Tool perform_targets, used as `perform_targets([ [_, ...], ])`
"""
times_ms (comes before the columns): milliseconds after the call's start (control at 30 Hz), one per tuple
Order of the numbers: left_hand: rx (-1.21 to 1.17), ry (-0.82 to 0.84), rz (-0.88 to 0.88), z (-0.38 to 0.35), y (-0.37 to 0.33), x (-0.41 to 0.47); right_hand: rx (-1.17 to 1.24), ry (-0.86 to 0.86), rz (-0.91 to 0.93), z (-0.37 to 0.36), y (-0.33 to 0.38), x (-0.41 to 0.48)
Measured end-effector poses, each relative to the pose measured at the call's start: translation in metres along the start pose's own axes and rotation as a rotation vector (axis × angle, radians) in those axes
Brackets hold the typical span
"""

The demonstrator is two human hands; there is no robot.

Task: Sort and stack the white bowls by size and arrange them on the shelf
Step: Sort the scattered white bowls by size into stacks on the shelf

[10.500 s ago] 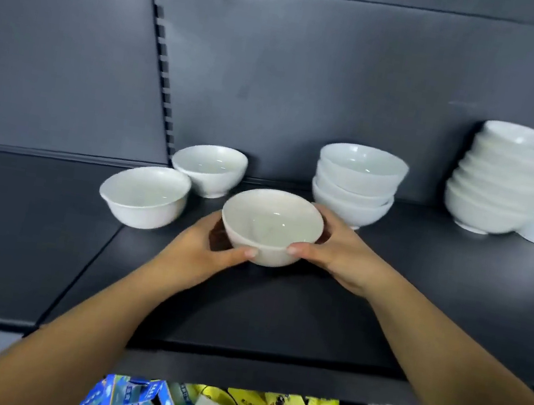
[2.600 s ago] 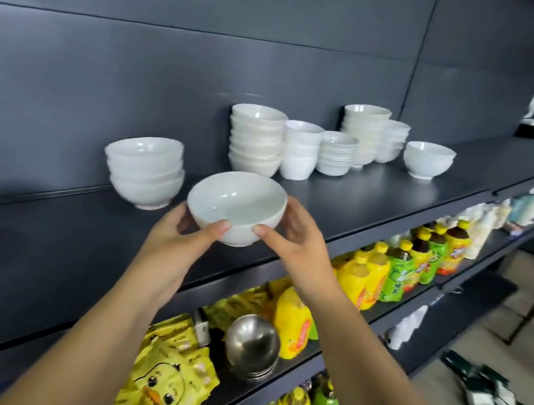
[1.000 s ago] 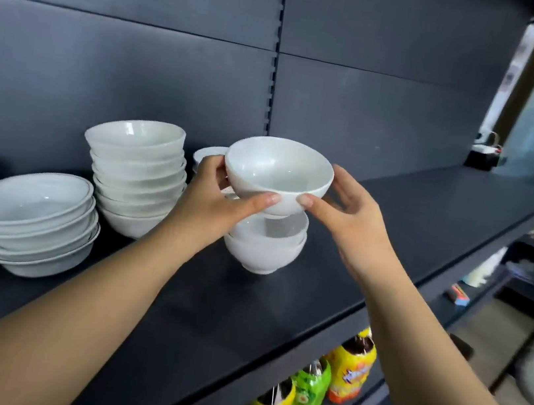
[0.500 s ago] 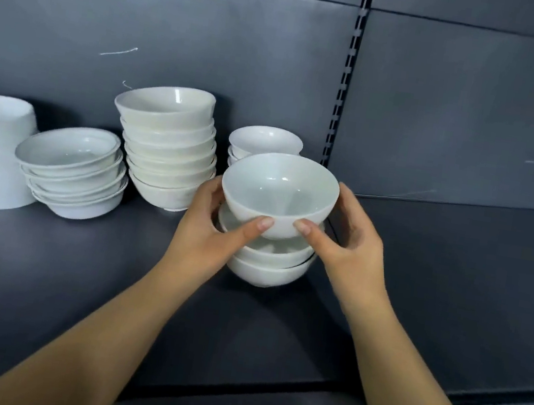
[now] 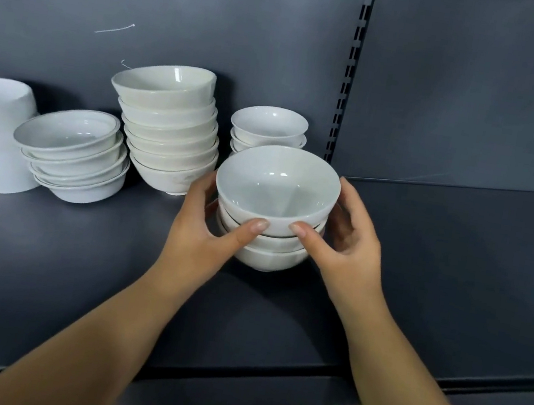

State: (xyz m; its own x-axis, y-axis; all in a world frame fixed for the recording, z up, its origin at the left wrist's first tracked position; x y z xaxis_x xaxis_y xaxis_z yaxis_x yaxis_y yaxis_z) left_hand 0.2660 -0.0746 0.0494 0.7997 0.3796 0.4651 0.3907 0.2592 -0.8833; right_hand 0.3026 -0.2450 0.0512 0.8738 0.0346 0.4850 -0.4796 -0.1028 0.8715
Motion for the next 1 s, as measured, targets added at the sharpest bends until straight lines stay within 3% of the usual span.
perform_targets([
  [233,0.003,0.15,-0.018,-0.01,0.002,-0.002,0.02,0.097,-0.011,-0.008,-0.004,0.001],
  [1000,-0.01,0.098,0.028,-0.005,0.003,0.0,-0.049,0.061,-0.037,-0.008,-0.006,0.003],
])
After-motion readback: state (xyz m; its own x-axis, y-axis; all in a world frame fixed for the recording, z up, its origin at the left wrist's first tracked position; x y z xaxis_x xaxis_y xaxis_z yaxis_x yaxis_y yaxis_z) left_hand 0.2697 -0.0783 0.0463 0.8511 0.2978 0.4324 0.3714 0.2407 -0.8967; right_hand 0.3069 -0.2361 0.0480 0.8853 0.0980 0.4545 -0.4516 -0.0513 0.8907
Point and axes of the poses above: each hand's wrist, its own x-axis towards the middle knuckle, its own z-axis out of the back of the hand, y = z × x, the point moved 7 cm from there along x, towards the middle knuckle, and after that the axes turned 8 degrees about -y, right-handed, at the moved point
